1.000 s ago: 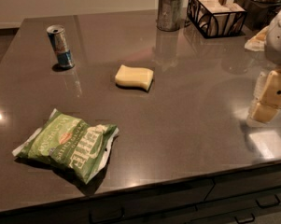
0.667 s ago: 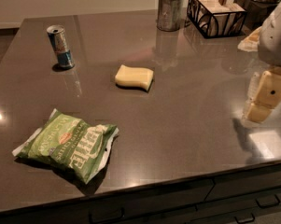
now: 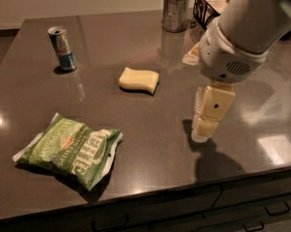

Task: Move green jalapeno chip bag near redbull can

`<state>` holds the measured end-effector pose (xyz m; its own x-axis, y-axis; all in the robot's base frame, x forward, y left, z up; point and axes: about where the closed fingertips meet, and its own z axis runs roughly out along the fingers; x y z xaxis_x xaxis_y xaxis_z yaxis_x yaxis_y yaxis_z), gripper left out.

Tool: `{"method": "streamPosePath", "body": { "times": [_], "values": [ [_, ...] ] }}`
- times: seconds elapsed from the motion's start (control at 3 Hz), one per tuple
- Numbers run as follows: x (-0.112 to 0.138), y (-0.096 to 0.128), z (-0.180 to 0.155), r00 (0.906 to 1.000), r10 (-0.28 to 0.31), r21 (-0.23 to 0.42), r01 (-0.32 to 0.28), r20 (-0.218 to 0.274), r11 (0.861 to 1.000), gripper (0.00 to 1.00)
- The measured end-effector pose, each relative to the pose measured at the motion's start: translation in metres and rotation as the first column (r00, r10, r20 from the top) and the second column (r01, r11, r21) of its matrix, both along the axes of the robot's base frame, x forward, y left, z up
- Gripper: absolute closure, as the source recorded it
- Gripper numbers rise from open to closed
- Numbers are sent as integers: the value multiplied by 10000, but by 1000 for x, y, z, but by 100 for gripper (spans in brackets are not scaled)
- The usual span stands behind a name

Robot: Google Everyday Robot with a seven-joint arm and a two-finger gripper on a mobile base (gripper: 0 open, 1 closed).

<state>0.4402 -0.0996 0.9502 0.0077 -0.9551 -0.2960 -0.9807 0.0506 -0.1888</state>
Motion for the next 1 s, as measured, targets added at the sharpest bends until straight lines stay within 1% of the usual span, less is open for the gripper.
{"method": "streamPosePath", "body": {
  "times": [0.33,0.67,1.0],
  "values": [
    [-7,60,-23,9942,1037,119,-1034,-277,9946,0],
    [-12,105,-47,9842,1688,119,-1684,-532,9857,0],
    [-21,157,-73,9647,2524,69,-2526,-754,9675,0]
  ]
}}
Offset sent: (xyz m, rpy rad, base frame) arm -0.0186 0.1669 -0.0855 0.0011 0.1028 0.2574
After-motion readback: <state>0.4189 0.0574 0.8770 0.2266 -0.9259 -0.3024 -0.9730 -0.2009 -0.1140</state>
